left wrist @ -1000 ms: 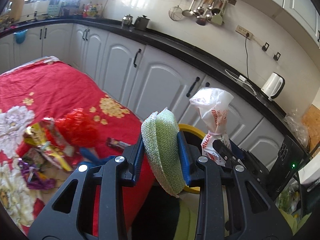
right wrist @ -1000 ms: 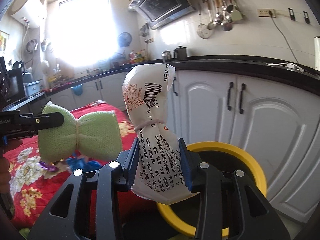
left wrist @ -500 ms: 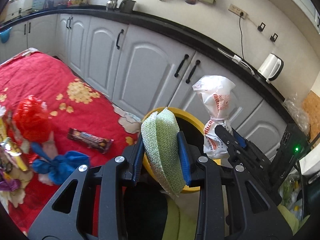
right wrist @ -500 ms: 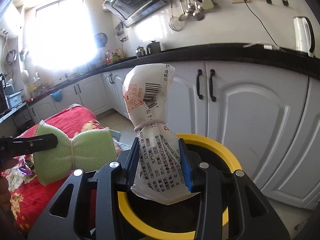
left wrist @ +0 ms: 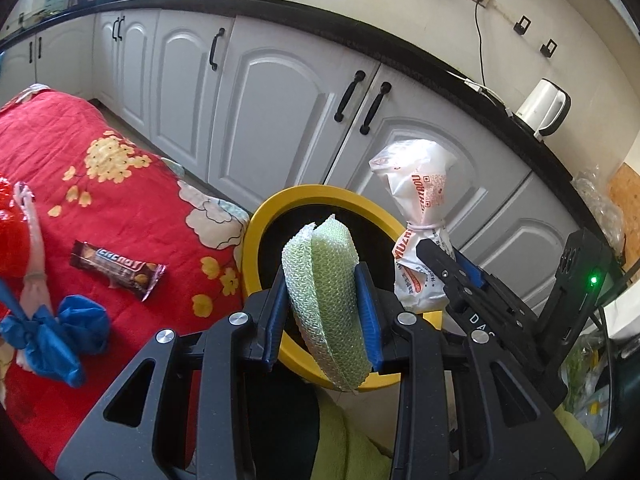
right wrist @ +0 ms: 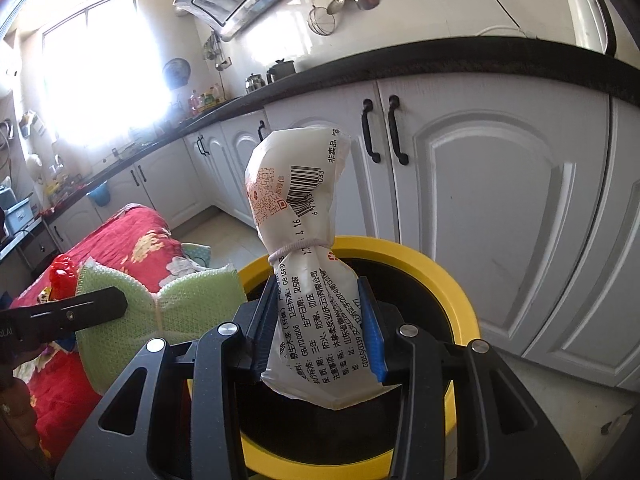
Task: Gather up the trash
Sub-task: 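Open both tools to drop the bag and scrubber into the bin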
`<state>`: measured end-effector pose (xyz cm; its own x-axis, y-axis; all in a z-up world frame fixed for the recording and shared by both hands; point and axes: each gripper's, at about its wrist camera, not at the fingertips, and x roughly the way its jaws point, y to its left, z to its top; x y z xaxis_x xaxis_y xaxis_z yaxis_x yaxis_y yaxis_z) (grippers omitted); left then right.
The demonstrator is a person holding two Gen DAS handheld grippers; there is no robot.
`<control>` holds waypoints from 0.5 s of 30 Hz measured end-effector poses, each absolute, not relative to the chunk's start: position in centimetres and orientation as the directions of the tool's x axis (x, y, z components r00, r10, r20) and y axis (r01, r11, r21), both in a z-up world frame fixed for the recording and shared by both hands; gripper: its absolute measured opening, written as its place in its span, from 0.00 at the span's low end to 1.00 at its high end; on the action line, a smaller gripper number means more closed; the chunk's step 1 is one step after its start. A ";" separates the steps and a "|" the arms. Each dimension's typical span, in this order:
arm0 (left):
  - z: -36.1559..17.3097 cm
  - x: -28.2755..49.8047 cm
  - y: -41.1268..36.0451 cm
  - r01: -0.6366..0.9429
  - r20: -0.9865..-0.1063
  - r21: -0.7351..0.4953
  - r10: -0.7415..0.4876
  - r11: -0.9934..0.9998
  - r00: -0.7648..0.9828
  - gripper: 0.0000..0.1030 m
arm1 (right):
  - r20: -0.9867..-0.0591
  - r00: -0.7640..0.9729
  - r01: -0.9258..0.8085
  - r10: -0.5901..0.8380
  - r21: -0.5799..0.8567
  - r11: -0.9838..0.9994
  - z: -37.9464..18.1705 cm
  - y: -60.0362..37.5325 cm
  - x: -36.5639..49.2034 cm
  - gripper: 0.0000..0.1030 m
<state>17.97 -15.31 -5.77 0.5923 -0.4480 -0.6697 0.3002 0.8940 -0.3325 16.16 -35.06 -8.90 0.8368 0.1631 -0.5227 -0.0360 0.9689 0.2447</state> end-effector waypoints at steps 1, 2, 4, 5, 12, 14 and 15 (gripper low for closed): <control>-5.9 18.1 -15.4 0.299 -0.672 -0.335 -0.449 0.893 0.589 0.25 | -0.524 0.836 -0.033 0.163 0.249 0.968 -9.0 -35.2 16.3 0.36; -6.1 18.3 -15.5 0.299 -0.674 -0.336 -0.450 0.893 0.587 0.25 | -0.526 0.835 -0.030 0.164 0.254 0.967 -9.1 -35.3 16.5 0.36; -6.4 18.6 -15.6 0.293 -0.675 -0.339 -0.448 0.894 0.586 0.26 | -0.530 0.831 -0.030 0.169 0.260 0.965 -9.3 -35.5 16.6 0.38; -6.5 18.8 -15.5 0.290 -0.675 -0.344 -0.450 0.893 0.585 0.26 | -0.532 0.831 -0.022 0.161 0.257 0.966 -9.4 -35.6 16.7 0.39; -6.5 18.8 -14.9 0.268 -0.662 -0.352 -0.441 0.897 0.605 0.50 | -0.535 0.833 0.010 0.140 0.267 0.964 -9.5 -36.6 16.5 0.54; -6.4 18.7 -14.4 0.262 -0.658 -0.351 -0.436 0.899 0.614 0.54 | -0.533 0.835 0.014 0.137 0.269 0.963 -9.4 -36.6 16.4 0.57; -6.3 18.5 -14.2 0.258 -0.656 -0.350 -0.432 0.901 0.618 0.57 | -0.530 0.837 0.014 0.137 0.271 0.963 -9.3 -36.6 16.2 0.60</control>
<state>18.54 -14.20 -6.27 0.6185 -0.4322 -0.6563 0.2577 0.9005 -0.3502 16.24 -36.63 -9.33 0.8366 0.1369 -0.5304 0.0141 0.9626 0.2707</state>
